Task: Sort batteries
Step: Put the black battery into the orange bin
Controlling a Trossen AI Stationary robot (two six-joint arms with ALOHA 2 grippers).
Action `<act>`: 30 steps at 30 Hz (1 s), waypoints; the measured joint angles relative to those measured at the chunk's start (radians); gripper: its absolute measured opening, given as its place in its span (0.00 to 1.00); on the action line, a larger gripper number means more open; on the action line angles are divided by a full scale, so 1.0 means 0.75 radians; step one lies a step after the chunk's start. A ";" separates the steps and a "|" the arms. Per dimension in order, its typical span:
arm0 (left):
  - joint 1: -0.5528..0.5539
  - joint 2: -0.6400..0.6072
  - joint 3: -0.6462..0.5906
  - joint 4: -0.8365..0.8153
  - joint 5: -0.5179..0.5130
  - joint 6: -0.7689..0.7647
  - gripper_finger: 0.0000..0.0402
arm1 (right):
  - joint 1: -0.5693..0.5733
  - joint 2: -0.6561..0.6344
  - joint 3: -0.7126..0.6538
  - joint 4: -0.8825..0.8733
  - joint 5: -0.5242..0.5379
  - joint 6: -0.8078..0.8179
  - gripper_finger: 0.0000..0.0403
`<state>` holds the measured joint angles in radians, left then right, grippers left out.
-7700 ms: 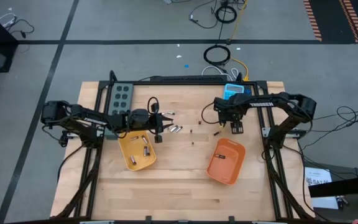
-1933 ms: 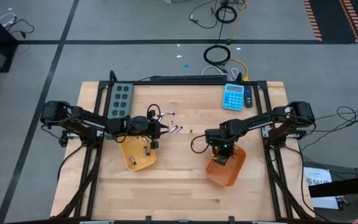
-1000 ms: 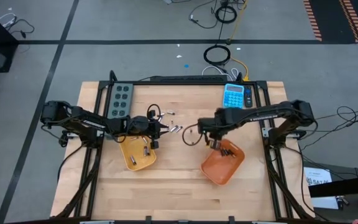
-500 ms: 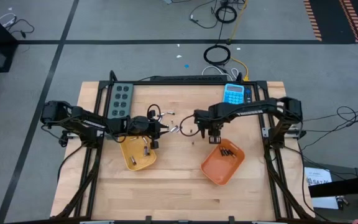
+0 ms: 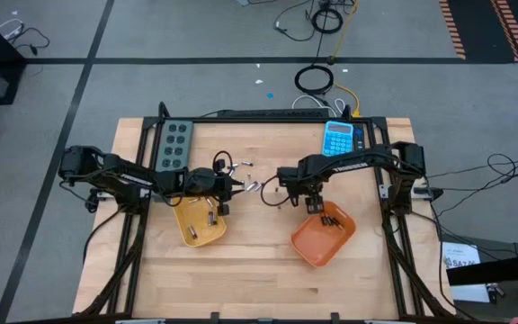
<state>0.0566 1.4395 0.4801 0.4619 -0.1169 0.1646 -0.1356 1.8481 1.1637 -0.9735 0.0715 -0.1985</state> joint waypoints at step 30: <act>0.000 0.000 0.000 0.000 0.000 0.002 0.25 | 0.011 0.131 0.004 -0.030 0.034 -0.069 0.38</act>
<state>0.0566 1.4395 0.4801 0.4617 -0.1169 0.1658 -0.1277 1.9464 1.1667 -0.9962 0.0973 -0.2504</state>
